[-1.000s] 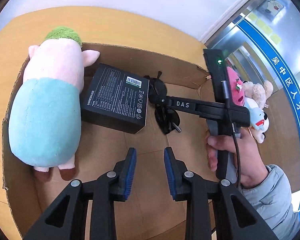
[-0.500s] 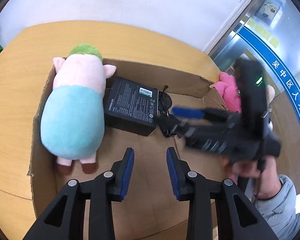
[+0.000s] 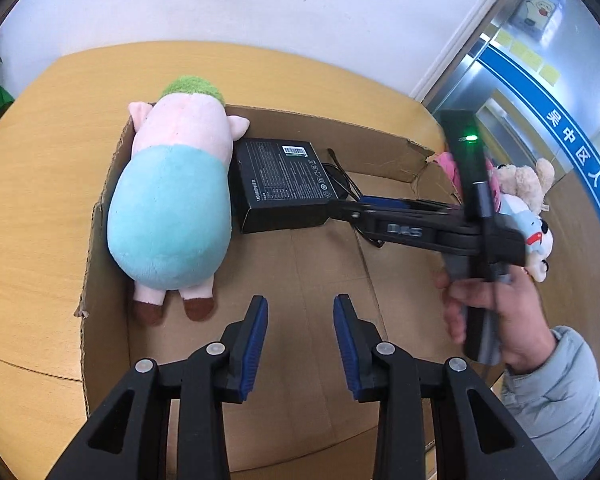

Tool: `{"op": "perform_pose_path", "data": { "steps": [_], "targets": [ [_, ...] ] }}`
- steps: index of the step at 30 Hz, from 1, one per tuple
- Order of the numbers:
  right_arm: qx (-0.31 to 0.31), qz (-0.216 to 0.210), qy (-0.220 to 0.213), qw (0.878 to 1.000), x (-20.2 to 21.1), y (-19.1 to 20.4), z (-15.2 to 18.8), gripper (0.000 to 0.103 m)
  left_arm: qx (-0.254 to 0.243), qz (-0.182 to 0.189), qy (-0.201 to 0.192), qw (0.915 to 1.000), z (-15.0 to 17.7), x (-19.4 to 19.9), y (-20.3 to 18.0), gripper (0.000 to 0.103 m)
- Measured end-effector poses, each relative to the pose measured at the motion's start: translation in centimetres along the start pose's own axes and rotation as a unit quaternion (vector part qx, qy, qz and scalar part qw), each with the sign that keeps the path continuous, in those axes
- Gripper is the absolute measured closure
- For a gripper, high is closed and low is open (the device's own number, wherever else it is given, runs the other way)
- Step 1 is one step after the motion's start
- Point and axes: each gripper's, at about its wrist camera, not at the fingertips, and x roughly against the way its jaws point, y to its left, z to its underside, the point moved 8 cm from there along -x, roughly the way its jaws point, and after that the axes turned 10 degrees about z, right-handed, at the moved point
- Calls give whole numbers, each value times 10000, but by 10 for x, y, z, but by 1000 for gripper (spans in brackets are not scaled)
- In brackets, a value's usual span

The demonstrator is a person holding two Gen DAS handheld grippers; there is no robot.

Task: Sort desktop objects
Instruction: 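Move the left gripper out of the box toward the clear phone case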

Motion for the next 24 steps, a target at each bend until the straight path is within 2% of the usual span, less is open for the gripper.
{"op": "perform_pose_path", "data": {
  "steps": [3, 4, 5, 6, 7, 8, 10, 12, 15, 17, 20, 24],
  "targets": [
    [1, -121, -244, 9996, 34, -1, 7, 47, -152, -182, -253, 9994, -1, 12, -9, 68],
    [-5, -171, -375, 9991, 49, 1, 13, 45, -211, -276, -362, 9987, -1, 17, -13, 60],
    [-20, -217, -547, 9983, 73, 1, 20, 41, -302, -425, -529, 9972, -1, 26, -18, 47],
    [-15, -247, -661, 9975, 89, 2, 22, 38, -391, -576, -693, 9952, -1, 34, -22, 40],
    [11, -288, -825, 9962, 110, 9, 28, 32, -480, -757, -880, 9921, 1, 44, -27, 26],
    [62, -328, -1031, 9941, 134, 12, 37, 23, -579, -935, -1084, 9880, 5, 55, -33, 18],
    [179, -319, -1375, 9898, 170, 17, 53, 21, -780, -1000, -1327, 9830, 14, 72, -46, 13],
    [264, -325, -1481, 9881, 195, 19, 84, 21, -899, -862, -1373, 9827, 32, 84, -58, 11],
    [436, -610, -1203, 9899, 213, 13, 147, 21, -905, -544, -1195, 9872, 66, 87, -71, 8],
    [363, -968, -774, 9916, 209, 13, 198, 21, -890, -290, -864, 9919, 97, 80, -80, 8],
    [127, -1391, -169, 9901, 187, 23, 250, 21, -765, 2, -287, 9967, 142, 62, -87, 8],
    [-164, -1533, 322, 9875, 160, 25, 282, 21, -316, 424, 398, 9978, 193, 31, -90, 8]
  ]
}}
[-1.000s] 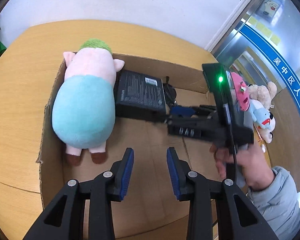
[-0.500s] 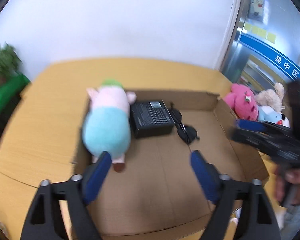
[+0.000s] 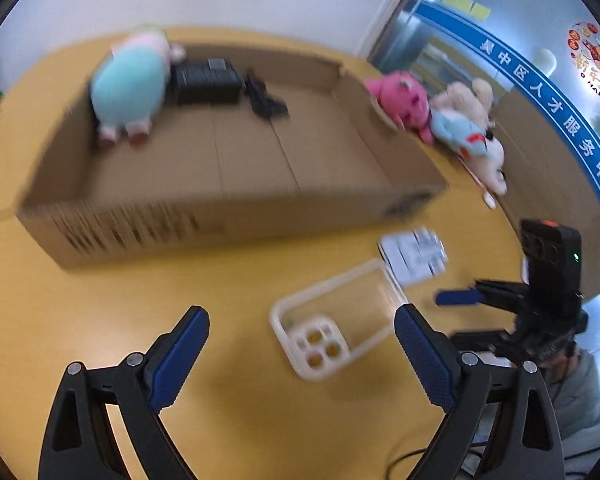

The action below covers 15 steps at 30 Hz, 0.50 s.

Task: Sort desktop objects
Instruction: 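Move the left gripper out of the box toward the clear phone case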

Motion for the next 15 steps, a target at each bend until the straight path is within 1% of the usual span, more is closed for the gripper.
{"op": "perform_pose_path", "data": {
  "steps": [2, 3, 5, 6, 7, 8, 11, 12, 13, 14, 15],
  "targets": [
    [-6, 10, 26, 10000, -13, 2, -3, 21, 253, 110, 143, 9995, 14, -16, 6, 8],
    [-17, 10, 39, 10000, -18, 2, -5, 21, 369, 105, 208, 9990, 20, -23, 9, 8],
    [-42, 82, 67, 9999, -34, -1, -14, 20, 600, 141, 266, 9977, 25, -37, 18, 10],
    [-49, 111, 83, 9999, -37, -5, -12, 20, 709, 216, 271, 9969, 25, -42, 21, 10],
    [-75, 61, 88, 9999, -42, -6, -13, 20, 789, 280, 279, 9961, 26, -47, 24, 10],
    [-81, -7, -19, 10000, -44, -4, -17, 19, 842, 348, 277, 9955, 26, -51, 26, 14],
    [-84, -75, 20, 9999, -49, 5, -15, 19, 803, 540, 352, 9947, 29, -55, 23, 23],
    [-28, -176, 45, 9998, -49, 12, -12, 18, 750, 488, 341, 9954, 30, -55, 22, 23],
    [45, -173, 77, 9998, -51, 18, -7, 18, 683, 402, 309, 9964, 30, -52, 22, 23],
    [104, -201, 92, 9997, -51, 22, -3, 18, 651, 383, 299, 9967, 30, -49, 24, 23],
    [128, -274, 131, 9995, -51, 27, 1, 18, 677, 444, 295, 9963, 31, -47, 25, 23]
  ]
}}
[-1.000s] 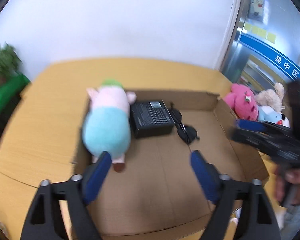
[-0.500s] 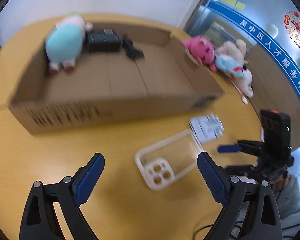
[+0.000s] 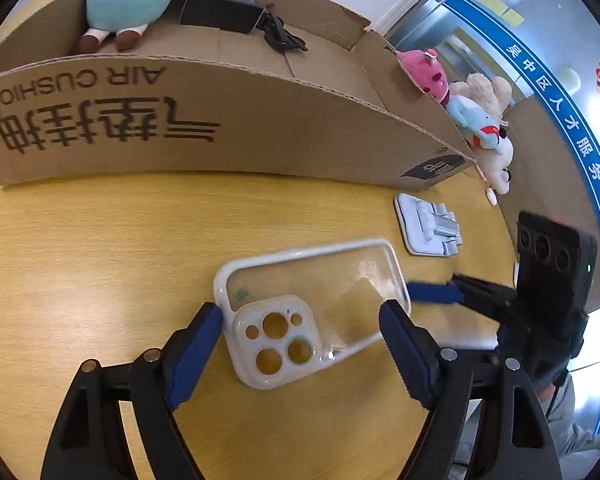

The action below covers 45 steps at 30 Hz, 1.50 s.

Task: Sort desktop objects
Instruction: 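Move the left gripper out of the box toward the clear phone case, then close the left gripper on the white frame of the phone case, then lift and carry the phone case with the left gripper over the box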

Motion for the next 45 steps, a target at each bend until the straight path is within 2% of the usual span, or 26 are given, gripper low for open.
{"op": "perform_pose_path", "data": {
  "steps": [2, 5, 8, 11, 16, 19, 22, 25, 27, 29, 30, 33, 34, 35, 36, 38, 39, 40, 41, 43, 45],
  "targets": [
    [-63, -60, -11, 10000, 1, -1, 4, 18, 113, 219, -17, 9997, 1, 5, 5, 23],
    [-249, 55, -128, 9996, 2, -10, -5, 18, 127, 121, -4, 9998, -1, 5, 10, 23],
    [-263, -13, -98, 9996, -5, -9, -18, 16, 108, 208, 66, 9997, -6, -3, 7, 23],
    [-195, 113, -119, 9997, -8, -3, -24, 17, -48, -112, -16, 9999, -13, 1, 6, 23],
    [44, 10, -801, 9968, 26, 15, -33, 17, -438, 121, -623, 9970, -25, 42, -24, 23],
    [150, -224, -1149, 9930, 52, 29, -29, 17, -622, 429, -726, 9945, -21, 60, -37, 23],
    [109, -220, -1180, 9927, 61, 25, -15, 17, -445, 419, -649, 9960, -9, 60, -25, 21],
    [-216, 106, -982, 9949, 47, 4, -7, 17, -54, 183, -495, 9986, -7, 45, -2, 24],
    [-390, 386, -849, 9949, 38, -10, -6, 20, 67, 95, -495, 9987, -11, 37, 10, 32],
    [-339, 740, -821, 9933, 29, -16, -10, 26, 127, -69, -424, 9990, -17, 28, 19, 45],
    [-321, 826, -786, 9930, 26, -19, -10, 28, 128, -120, -406, 9990, -19, 25, 23, 46],
    [-288, 1173, -579, 9910, 8, -21, -11, 46, 46, -312, -283, 9991, -27, 11, 32, 55],
    [-270, 1254, -529, 9903, 3, -22, -10, 54, 9, -327, -229, 9992, -29, 6, 34, 64],
    [-203, 1415, -500, 9885, -1, -22, -10, 68, -57, -337, -199, 9992, -31, 3, 33, 71],
    [-74, 1631, -552, 9850, -2, -21, -9, 71, -108, -403, -191, 9989, -32, 2, 34, 73],
    [186, 2067, -546, 9767, -6, -17, -9, 75, -219, -619, -143, 9977, -32, 1, 36, 86],
    [220, 2155, -566, 9746, -7, -16, -9, 77, -251, -672, -128, 9973, -30, 2, 38, 90],
    [235, 2233, -595, 9727, -6, -17, -7, 83, -291, -706, -102, 9970, -28, 3, 39, 95],
    [234, 2288, -606, 9713, -5, -18, -6, 89, -356, -746, -92, 9965, -25, 5, 38, 96],
    [155, 2265, -662, 9716, 0, -18, -5, 90, -451, -699, -109, 9965, -19, 13, 33, 96],
    [154, 2273, -875, 9698, 14, -14, -7, 90, -550, -597, -298, 9963, -20, 27, 19, 96]
  ]
}}
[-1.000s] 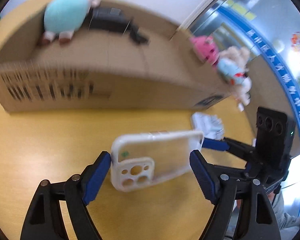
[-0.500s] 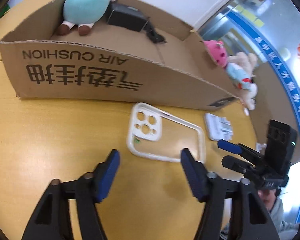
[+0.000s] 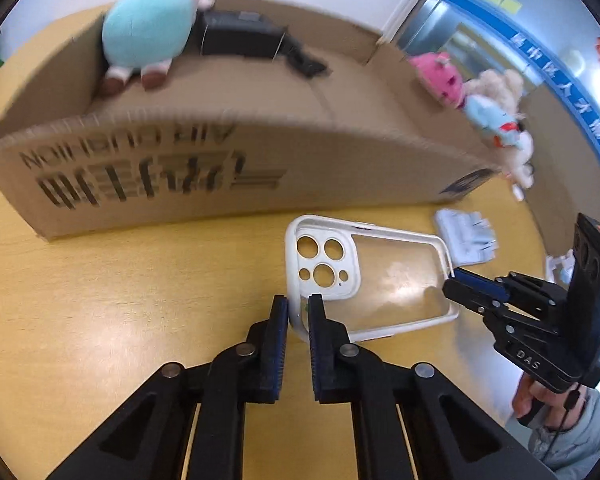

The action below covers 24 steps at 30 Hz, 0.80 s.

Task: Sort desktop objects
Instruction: 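Lift and carry the phone case with the left gripper over the box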

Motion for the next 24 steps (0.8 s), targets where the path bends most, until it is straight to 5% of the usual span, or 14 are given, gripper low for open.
{"op": "perform_pose_path", "data": {
  "steps": [8, 12, 18, 24],
  "targets": [
    [-128, 332, -1337, 9904, 96, -27, -75, 90, -921, -3, -1035, 9904, -69, 75, -76, 96],
    [68, 429, -1734, 9839, 112, -28, -129, 90, -1161, -168, -1286, 9847, -107, 100, -79, 96],
    [482, 77, -1642, 9852, 75, 10, -205, 90, -739, -801, -1063, 9883, -146, 109, -8, 96],
    [921, -352, -811, 9918, -12, 64, -230, 90, -39, -1387, -215, 9901, -155, 79, 86, 96]
  ]
}}
